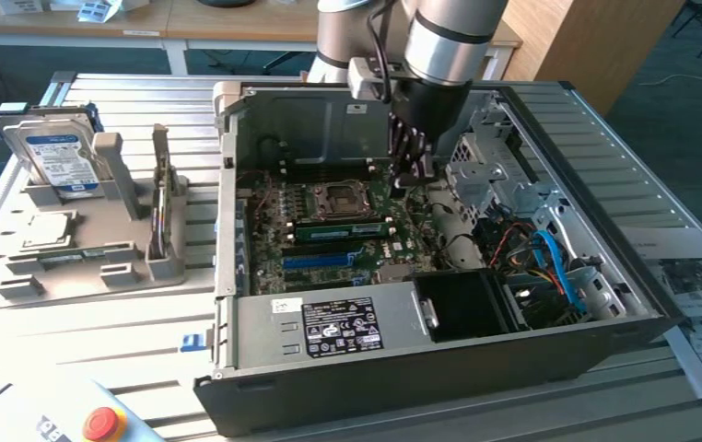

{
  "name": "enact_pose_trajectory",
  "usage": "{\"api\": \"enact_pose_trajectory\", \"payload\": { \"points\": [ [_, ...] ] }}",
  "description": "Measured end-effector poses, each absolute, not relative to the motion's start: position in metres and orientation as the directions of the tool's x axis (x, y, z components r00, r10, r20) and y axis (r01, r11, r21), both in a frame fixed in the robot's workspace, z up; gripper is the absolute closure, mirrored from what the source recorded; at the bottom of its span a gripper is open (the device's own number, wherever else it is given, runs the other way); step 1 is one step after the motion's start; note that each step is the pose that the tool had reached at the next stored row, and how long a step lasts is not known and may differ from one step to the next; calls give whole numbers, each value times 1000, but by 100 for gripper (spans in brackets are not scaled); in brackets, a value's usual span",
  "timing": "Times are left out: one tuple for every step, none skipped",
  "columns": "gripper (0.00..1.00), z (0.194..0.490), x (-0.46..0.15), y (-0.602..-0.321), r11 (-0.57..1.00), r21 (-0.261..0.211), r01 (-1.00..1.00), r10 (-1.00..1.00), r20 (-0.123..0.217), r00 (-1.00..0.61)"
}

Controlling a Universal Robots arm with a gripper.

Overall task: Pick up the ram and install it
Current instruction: 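Press down the ram until it locks into place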

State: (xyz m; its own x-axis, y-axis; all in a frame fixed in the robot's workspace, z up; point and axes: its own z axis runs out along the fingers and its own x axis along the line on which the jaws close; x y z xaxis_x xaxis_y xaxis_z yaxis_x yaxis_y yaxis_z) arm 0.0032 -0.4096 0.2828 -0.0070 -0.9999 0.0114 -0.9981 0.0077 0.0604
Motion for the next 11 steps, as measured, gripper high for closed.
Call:
{"api": "enact_pose_trajectory", "payload": {
  "points": [
    [89,282,3,-410,8,60,-998,-1000,11,-7],
    [89,280,3,-410,8,60,-998,-1000,11,-7],
    [89,279,3,-410,8,60,-998,-1000,11,-7],
    [89,278,3,-410,8,60,-998,-1000,11,-7],
    [89,277,3,-410,8,60,-998,-1000,11,-7],
    [89,275,3,-410,8,60,-998,-1000,11,-7],
    [89,274,3,-410,8,60,-998,-1000,11,-7],
    [89,273,3,-410,8,60,-998,-1000,11,-7],
    [89,271,3,-410,8,60,-998,-1000,11,-7],
    [89,270,3,-410,8,60,-998,-1000,11,-7],
    [89,268,3,-410,8,60,-998,-1000,11,-7]
  ]
}}
